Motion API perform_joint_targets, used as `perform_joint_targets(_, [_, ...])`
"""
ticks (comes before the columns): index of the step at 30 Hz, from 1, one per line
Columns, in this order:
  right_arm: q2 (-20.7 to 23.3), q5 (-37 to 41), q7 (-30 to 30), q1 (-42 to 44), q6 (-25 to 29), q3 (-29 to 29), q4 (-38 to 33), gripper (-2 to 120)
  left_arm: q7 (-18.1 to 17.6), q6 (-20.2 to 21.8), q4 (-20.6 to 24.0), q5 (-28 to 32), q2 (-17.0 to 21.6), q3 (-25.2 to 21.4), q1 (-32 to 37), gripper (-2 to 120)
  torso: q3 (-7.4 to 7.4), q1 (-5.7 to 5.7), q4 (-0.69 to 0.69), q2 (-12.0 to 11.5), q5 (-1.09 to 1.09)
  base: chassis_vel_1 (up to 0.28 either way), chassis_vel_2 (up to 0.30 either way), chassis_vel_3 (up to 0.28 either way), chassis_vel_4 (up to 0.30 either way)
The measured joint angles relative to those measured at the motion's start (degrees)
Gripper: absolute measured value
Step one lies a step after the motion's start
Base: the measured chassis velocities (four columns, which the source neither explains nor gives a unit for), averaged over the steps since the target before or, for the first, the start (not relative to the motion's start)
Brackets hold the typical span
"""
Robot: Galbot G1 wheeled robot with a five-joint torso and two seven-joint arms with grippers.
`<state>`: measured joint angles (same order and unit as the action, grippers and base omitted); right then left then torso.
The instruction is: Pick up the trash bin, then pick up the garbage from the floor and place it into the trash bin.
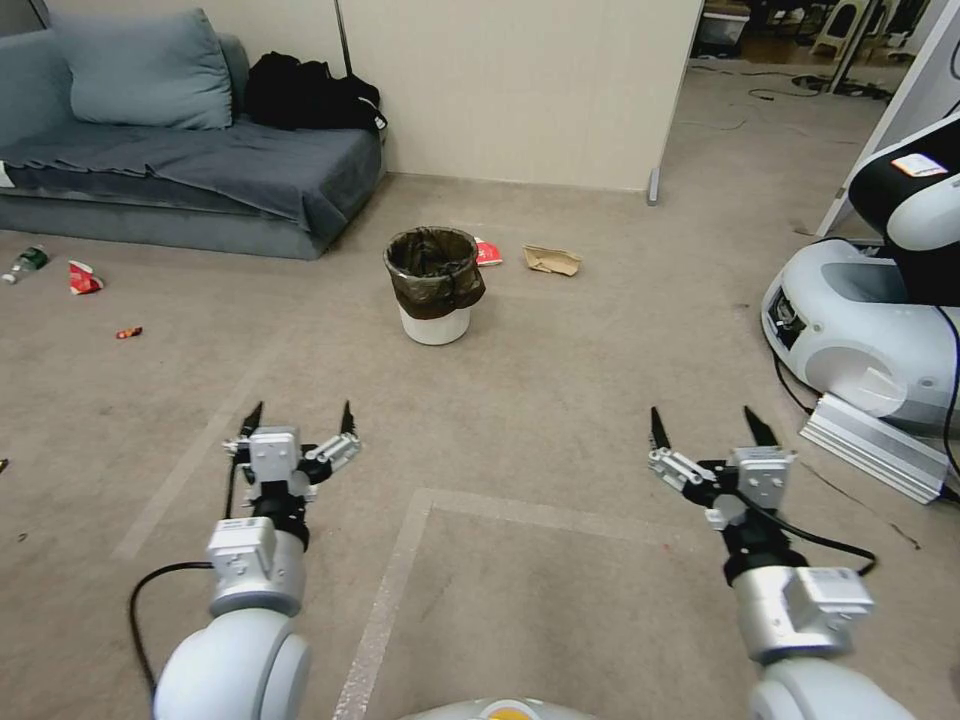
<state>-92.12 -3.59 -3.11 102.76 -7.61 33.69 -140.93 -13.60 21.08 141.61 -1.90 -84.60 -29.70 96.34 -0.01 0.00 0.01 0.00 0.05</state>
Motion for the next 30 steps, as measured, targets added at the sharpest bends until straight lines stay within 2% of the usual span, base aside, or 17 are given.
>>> perform_joint_targets(2, [0.0,-0.02,-0.02,0.03,-0.03,0.0,-0.09,100,-0.2,2.16,1.06,-1.23,-0.8,1.15,0.39,100,0.0,0.0,0.0,0.0,-0.06,0.0,0.0,0.0,0.0])
perform_joint_targets(7, [-0.01,-0.12,-0.05,0.1,0.93,-0.05,0.03,100,0.28,2.49,1.18,-1.69,-0.97,1.71,0.46,100,0.0,0.0,-0.01,0.0,-0.06,0.0,0.0,0.0,0.0])
perform_joint_targets(10, [-0.05,-0.34,-0.05,-0.33,7.26,-0.95,3.08,100,0.52,2.42,0.88,-1.78,-1.02,2.25,0.45,100,0.0,0.0,0.0,0.0,-0.02,0.0,0.0,0.0,0.0])
perform_joint_targets(13, [-0.13,-0.37,-0.05,-0.43,8.34,-1.09,3.63,100,0.56,2.34,0.6,-1.92,-1.08,2.45,0.37,100,0.0,0.0,0.0,0.0,-0.05,0.0,0.0,0.0,0.0])
perform_joint_targets(23, [-0.08,-0.63,-0.02,-0.54,8.69,-1.02,3.91,100,0.56,2.27,-0.27,-2.71,-1.12,3.04,0.07,100,0.0,0.0,-0.01,0.0,-0.05,-0.038,0.041,0.038,-0.037])
perform_joint_targets(30, [-0.05,-0.78,0.02,-0.62,8.71,-0.92,4.02,100,0.56,2.16,-0.54,-2.9,-1.29,3.36,-0.01,100,0.0,0.0,-0.01,0.0,-0.05,-0.211,0.188,0.187,-0.18])
